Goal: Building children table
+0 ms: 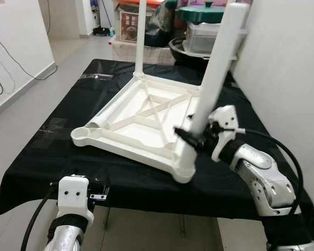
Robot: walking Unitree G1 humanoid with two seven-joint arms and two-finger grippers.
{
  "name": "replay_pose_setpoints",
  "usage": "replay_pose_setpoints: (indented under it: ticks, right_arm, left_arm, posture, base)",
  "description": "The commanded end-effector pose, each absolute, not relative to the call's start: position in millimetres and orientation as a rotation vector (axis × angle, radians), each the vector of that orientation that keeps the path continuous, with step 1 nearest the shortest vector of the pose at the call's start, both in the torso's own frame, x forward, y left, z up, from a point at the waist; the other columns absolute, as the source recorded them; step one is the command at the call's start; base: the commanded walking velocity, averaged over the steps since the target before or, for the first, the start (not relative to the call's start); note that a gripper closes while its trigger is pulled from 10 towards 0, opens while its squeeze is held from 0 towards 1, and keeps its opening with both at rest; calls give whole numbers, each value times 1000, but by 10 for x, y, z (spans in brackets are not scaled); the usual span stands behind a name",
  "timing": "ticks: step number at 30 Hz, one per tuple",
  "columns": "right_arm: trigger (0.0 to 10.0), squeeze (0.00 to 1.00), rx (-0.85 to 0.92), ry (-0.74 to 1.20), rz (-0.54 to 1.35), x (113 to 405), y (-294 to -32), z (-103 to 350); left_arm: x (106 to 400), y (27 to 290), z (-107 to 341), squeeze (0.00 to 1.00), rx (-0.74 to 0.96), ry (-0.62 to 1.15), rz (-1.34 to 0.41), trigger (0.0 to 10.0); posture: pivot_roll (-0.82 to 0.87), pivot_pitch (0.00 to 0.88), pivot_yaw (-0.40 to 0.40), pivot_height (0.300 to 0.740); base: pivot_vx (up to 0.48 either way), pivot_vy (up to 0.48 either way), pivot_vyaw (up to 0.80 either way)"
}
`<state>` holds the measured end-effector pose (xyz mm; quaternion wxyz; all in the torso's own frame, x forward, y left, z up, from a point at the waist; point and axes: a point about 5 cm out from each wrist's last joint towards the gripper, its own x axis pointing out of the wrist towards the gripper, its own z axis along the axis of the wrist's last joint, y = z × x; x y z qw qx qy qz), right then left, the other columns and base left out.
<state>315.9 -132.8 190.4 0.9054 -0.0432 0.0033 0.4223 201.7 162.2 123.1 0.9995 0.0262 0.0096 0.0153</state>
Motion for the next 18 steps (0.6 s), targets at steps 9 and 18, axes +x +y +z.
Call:
replay_pose_setpoints:
  ticks: [9,18]
  right_arm:
    - [0,0,92,300,-134,3596,-1779,1318]
    - [10000,0,215,272,-240,3072,-1597,1229]
  left_arm:
    - [2001,1588,1241,0,43,29,28,10000]
    - [1994,1641,1234,0,44,35,36,10000]
  posture:
    - [190,0,-111,740]
    - [179,0,-86,740]
  base:
    - [0,0,0]
    - [0,0,0]
